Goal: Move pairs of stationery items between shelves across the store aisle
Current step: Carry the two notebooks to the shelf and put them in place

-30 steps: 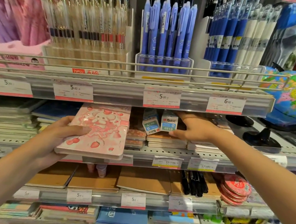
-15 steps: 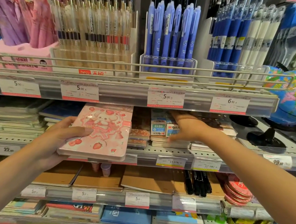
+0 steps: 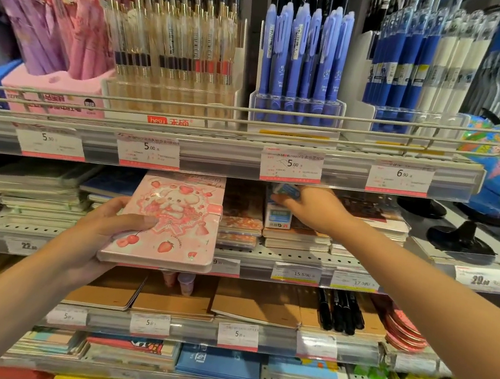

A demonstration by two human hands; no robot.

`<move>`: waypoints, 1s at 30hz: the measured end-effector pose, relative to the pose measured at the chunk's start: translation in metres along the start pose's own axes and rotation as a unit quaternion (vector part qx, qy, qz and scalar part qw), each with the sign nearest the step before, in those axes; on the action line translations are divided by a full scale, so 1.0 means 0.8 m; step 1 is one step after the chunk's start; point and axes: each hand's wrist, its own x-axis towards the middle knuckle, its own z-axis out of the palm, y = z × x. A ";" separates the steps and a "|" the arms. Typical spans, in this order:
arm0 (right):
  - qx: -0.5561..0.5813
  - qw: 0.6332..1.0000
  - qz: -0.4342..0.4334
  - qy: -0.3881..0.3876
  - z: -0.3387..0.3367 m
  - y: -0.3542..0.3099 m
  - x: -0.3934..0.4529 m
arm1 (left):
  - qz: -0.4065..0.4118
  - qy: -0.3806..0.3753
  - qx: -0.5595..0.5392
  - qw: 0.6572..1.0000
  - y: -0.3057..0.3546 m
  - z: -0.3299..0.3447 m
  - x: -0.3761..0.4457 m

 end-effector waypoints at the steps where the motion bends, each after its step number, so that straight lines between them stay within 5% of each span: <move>1: 0.001 1.000 -0.014 -0.005 0.004 -0.009 0.003 | 0.002 0.001 -0.001 1.000 0.000 -0.002 0.000; 10: -0.010 0.990 -0.033 -0.136 0.021 -0.051 0.025 | 0.014 0.001 -0.005 1.000 0.004 -0.007 -0.008; 18: 0.030 0.987 0.051 -0.147 0.024 -0.027 0.017 | 0.011 -0.010 0.010 1.000 0.006 -0.008 -0.009; 25: 0.059 0.992 0.112 -0.018 0.017 -0.036 0.022 | 0.020 0.005 0.002 1.000 0.008 -0.013 -0.012; 30: 0.111 0.985 0.054 0.117 0.052 -0.041 0.013 | 0.021 0.005 0.002 1.000 0.009 -0.015 -0.014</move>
